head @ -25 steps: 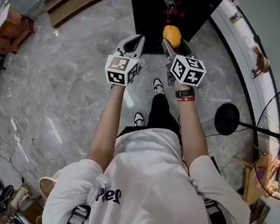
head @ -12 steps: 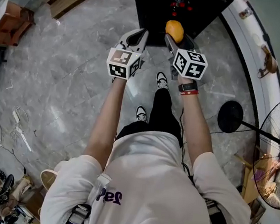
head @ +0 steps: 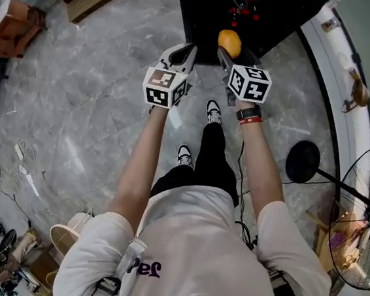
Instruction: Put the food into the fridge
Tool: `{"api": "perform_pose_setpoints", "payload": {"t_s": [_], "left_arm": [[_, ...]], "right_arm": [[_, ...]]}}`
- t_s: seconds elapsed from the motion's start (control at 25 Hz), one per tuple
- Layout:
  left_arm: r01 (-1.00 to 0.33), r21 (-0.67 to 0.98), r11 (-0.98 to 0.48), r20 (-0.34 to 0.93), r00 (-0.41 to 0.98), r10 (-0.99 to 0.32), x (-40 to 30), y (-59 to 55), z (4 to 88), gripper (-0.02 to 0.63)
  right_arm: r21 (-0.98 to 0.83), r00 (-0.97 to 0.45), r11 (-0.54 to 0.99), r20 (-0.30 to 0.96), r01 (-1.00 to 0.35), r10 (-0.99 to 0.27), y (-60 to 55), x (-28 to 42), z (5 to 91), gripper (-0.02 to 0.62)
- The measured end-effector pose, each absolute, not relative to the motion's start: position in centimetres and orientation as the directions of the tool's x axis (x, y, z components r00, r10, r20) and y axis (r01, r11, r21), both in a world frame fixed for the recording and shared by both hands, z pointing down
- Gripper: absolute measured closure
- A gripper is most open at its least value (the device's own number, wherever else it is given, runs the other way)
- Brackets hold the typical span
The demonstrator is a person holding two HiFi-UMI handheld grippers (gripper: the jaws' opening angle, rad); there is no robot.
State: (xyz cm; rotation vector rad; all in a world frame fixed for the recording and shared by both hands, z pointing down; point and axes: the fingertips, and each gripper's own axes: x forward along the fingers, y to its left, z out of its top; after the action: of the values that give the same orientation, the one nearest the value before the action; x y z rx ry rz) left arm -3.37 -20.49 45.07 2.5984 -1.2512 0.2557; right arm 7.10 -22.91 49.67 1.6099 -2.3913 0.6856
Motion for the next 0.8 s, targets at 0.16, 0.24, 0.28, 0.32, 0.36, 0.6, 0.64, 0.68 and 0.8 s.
{"api": "perform_pose_setpoints", "payload": {"t_s": [0.16, 0.24, 0.28, 0.32, 0.36, 0.6, 0.64, 0.68, 0.8], "left_arm": [[-0.785, 0.152, -0.601, 0.273, 0.618, -0.738, -2.9, -21.7, 46.0, 0.588], [-0.776, 0.15, -0.612, 0.284, 0.627, -0.725, -2.6, -22.0, 46.6, 0.588], [-0.77, 0.15, -0.62, 0.289, 0.634, -0.717, -2.5, -22.1, 47.0, 0.588], [-0.763, 0.151, -0.628, 0.294, 0.642, -0.709, -2.3, -22.2, 47.3, 0.588], [-0.757, 0.152, -0.635, 0.296, 0.648, -0.702, -2.2, -22.4, 47.5, 0.588], [-0.752, 0.155, -0.64, 0.296, 0.654, -0.696, -2.7, -23.5, 48.0, 0.588], [-0.751, 0.152, -0.643, 0.3, 0.655, -0.694, -2.7, -23.7, 48.2, 0.588], [-0.748, 0.148, -0.647, 0.305, 0.657, -0.69, -2.7, -23.8, 48.3, 0.588], [-0.734, 0.13, -0.666, 0.316, 0.668, -0.674, -2.7, -24.2, 48.8, 0.588]], "right_arm": [[-0.267, -0.403, 0.315, 0.406, -0.911, -0.82, -25.0, 7.4, 50.7, 0.287], [-0.262, -0.406, 0.322, 0.409, -0.91, -0.817, -25.9, 7.3, 51.2, 0.287], [-0.259, -0.408, 0.325, 0.412, -0.91, -0.815, -26.3, 7.3, 51.6, 0.287], [-0.255, -0.409, 0.328, 0.415, -0.91, -0.813, -26.7, 7.3, 51.9, 0.287], [-0.251, -0.41, 0.331, 0.418, -0.91, -0.811, -27.1, 7.3, 52.1, 0.287], [-0.23, -0.416, 0.348, 0.437, -0.909, -0.797, -29.3, 6.9, 53.7, 0.287], [-0.231, -0.419, 0.351, 0.441, -0.907, -0.794, -29.6, 6.8, 54.0, 0.287], [-0.238, -0.426, 0.354, 0.443, -0.904, -0.789, -29.9, 6.6, 54.2, 0.287], [-0.258, -0.447, 0.367, 0.443, -0.894, -0.777, -30.8, 6.0, 54.8, 0.287]]}}
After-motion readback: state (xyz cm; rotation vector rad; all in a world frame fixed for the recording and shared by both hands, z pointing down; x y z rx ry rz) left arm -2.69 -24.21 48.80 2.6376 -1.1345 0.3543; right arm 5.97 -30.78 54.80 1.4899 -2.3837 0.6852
